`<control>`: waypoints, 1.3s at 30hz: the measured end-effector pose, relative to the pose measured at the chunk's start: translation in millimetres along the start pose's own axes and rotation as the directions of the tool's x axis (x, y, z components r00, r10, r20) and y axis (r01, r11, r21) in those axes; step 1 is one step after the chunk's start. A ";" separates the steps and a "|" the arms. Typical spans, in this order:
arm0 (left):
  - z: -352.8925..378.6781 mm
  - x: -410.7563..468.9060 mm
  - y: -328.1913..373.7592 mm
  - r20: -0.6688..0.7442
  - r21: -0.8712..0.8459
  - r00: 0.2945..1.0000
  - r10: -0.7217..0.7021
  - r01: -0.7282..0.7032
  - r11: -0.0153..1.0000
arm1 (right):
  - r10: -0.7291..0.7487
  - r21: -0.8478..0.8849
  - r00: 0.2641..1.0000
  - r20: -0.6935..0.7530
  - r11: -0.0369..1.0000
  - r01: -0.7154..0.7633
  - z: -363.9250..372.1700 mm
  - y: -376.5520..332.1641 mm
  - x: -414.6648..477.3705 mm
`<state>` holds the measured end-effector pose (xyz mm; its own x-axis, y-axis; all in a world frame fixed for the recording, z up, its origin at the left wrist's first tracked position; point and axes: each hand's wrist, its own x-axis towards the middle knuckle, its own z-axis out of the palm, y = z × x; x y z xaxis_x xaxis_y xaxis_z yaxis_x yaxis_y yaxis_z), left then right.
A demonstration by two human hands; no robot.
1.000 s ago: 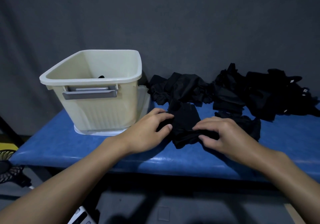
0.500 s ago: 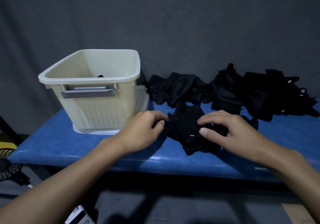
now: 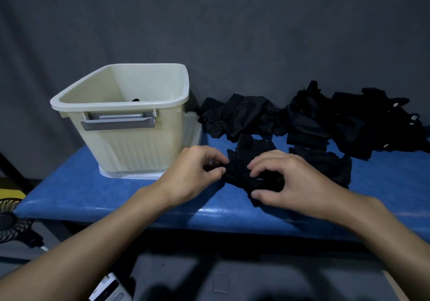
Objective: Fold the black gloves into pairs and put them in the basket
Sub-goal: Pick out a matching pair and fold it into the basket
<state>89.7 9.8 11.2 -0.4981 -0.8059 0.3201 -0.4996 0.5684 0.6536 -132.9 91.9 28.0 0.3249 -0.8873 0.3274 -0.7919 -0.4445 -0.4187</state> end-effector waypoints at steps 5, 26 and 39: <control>1.8 0.8 3.2 -0.032 0.018 0.998 0.045 -0.044 0.999 | -0.008 0.050 0.998 -0.068 0.999 0.011 -1.5 0.9 -5.5; 5.4 8.7 16.8 -0.054 0.175 0.973 0.226 -0.214 0.961 | 0.197 -0.096 0.980 -0.028 0.975 -0.198 -8.5 9.8 -0.6; 10.8 5.0 16.5 0.180 0.678 0.981 0.070 -0.175 0.714 | 0.304 -0.267 0.907 0.292 0.936 -0.228 -0.6 17.2 2.0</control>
<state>71.3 17.0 16.1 -0.6513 -0.7212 0.2358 -0.7499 0.6593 -0.0548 -146.1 82.5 22.0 0.2046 -0.9757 -0.0783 -0.9537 -0.1807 -0.2402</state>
